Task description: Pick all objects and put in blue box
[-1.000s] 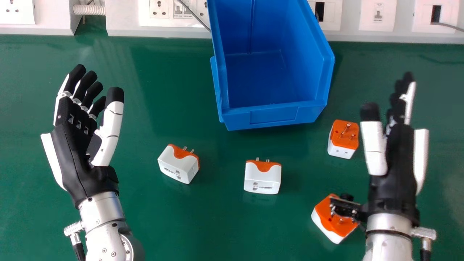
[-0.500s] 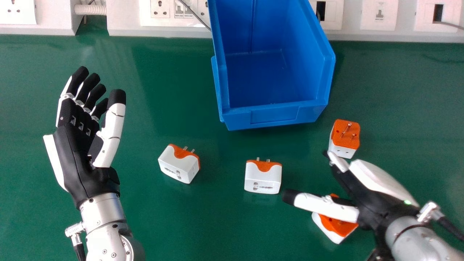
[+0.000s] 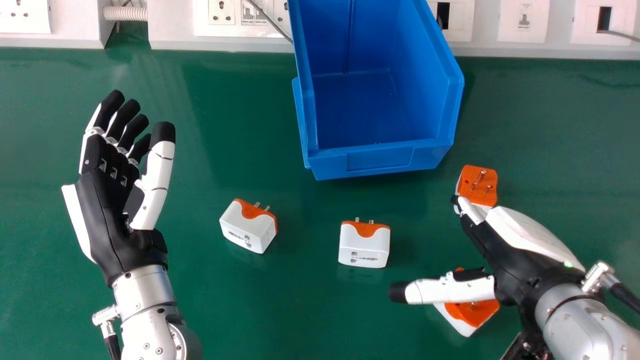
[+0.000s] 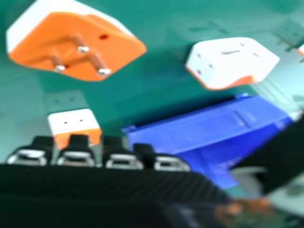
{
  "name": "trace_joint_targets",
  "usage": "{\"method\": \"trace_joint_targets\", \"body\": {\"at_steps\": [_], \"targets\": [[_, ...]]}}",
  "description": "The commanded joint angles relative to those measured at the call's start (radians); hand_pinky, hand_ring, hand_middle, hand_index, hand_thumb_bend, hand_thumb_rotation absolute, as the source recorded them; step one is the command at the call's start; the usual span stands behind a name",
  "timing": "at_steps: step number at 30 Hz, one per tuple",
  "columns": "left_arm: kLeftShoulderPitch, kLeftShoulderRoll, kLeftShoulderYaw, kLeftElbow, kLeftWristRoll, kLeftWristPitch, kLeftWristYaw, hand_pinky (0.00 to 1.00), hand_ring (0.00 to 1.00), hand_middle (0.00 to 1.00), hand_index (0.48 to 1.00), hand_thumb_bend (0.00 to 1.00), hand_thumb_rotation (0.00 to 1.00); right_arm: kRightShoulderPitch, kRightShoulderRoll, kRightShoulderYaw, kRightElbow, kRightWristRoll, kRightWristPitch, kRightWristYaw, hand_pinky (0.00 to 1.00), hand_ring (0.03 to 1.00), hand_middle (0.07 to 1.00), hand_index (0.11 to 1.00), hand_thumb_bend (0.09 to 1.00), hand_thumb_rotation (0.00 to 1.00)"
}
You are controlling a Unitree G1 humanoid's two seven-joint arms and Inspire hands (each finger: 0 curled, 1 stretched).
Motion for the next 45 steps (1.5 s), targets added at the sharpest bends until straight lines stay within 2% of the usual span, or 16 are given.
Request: {"method": "trace_joint_targets", "body": {"at_steps": [1,5,13,18,21,26,33,36,41,45], "targets": [[-0.001,0.006,-0.004,-0.026,0.006,-0.019,-0.002,0.78,0.8,0.81,0.801,0.69,0.39,-0.002,0.001,-0.014,-0.025,-0.005,-0.014,0.001,1.0,1.0,1.0,1.0,0.994,0.45],[0.0,0.006,-0.003,-0.028,0.008,-0.016,0.001,0.78,0.8,0.81,0.801,0.69,0.39,-0.001,0.002,-0.016,-0.019,0.005,-0.018,0.0,1.0,1.0,1.0,1.0,0.997,0.43],[0.004,0.007,-0.003,-0.036,0.007,-0.011,-0.002,0.78,0.79,0.81,0.8,0.69,0.39,0.001,0.0,-0.016,-0.012,0.007,-0.027,0.008,1.0,1.0,1.0,1.0,1.0,0.41],[0.002,0.005,-0.004,-0.039,0.017,-0.004,0.008,0.78,0.8,0.81,0.8,0.69,0.39,-0.001,-0.002,-0.014,0.009,0.007,-0.033,0.005,1.0,1.0,1.0,1.0,1.0,0.41],[0.002,0.003,-0.006,-0.039,0.019,-0.008,0.01,0.78,0.8,0.81,0.8,0.69,0.39,-0.013,0.001,-0.009,0.059,0.014,-0.04,-0.006,1.0,1.0,1.0,1.0,1.0,0.41],[-0.002,0.006,-0.004,-0.033,0.016,-0.013,0.006,0.78,0.79,0.81,0.8,0.69,0.39,-0.067,0.017,0.006,0.207,0.019,-0.026,-0.006,1.0,1.0,1.0,1.0,1.0,0.39],[-0.005,0.007,-0.003,-0.032,0.016,-0.011,0.008,0.77,0.79,0.81,0.8,0.68,0.39,-0.163,0.044,0.034,0.432,0.039,0.024,0.001,1.0,1.0,1.0,1.0,1.0,0.33],[-0.004,0.006,-0.004,-0.031,0.016,-0.012,0.008,0.77,0.79,0.81,0.8,0.68,0.39,-0.192,0.048,0.038,0.493,0.062,0.032,0.006,1.0,1.0,1.0,1.0,1.0,0.33],[-0.001,0.006,-0.005,-0.029,0.014,-0.02,0.002,0.77,0.79,0.81,0.8,0.69,0.39,-0.205,0.048,0.031,0.543,0.112,0.021,-0.018,1.0,1.0,1.0,1.0,1.0,0.29],[0.0,0.007,-0.004,-0.034,0.018,-0.013,0.008,0.77,0.79,0.81,0.8,0.68,0.38,-0.207,0.046,0.034,0.568,0.147,0.009,-0.046,1.0,1.0,1.0,1.0,1.0,0.27]]}}
